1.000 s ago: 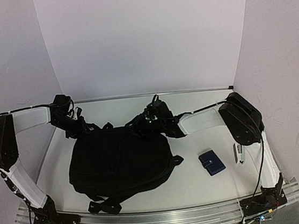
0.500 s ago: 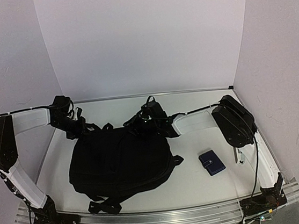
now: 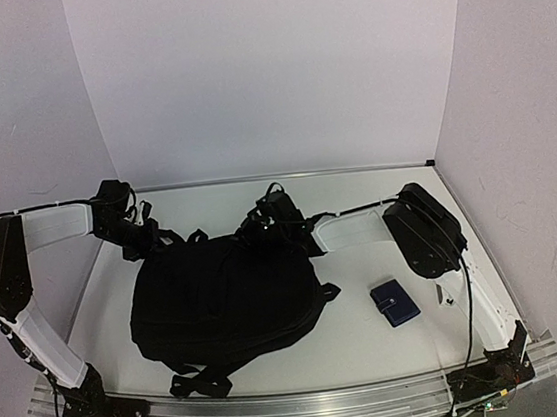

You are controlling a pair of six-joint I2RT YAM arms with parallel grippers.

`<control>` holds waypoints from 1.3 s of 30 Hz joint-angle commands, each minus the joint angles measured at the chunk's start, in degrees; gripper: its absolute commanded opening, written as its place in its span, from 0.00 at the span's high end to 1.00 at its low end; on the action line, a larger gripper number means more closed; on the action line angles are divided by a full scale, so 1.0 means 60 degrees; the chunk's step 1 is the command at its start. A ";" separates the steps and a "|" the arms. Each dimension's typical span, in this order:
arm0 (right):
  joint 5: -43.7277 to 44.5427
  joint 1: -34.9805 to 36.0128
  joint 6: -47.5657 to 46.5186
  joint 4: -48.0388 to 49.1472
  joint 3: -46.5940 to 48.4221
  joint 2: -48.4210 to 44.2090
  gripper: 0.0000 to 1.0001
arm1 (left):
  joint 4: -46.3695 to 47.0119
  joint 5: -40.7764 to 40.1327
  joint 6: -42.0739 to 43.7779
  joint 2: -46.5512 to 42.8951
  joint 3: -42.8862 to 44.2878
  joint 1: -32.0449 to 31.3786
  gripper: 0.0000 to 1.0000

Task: Pack the student bag
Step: Zip the student bag at the center of the board.

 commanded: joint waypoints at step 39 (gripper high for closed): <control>0.0075 -0.0254 -0.0435 0.1713 -0.5029 -0.4969 1.00 | -0.0498 -0.2449 -0.0137 -0.0704 0.0164 0.0042 1.00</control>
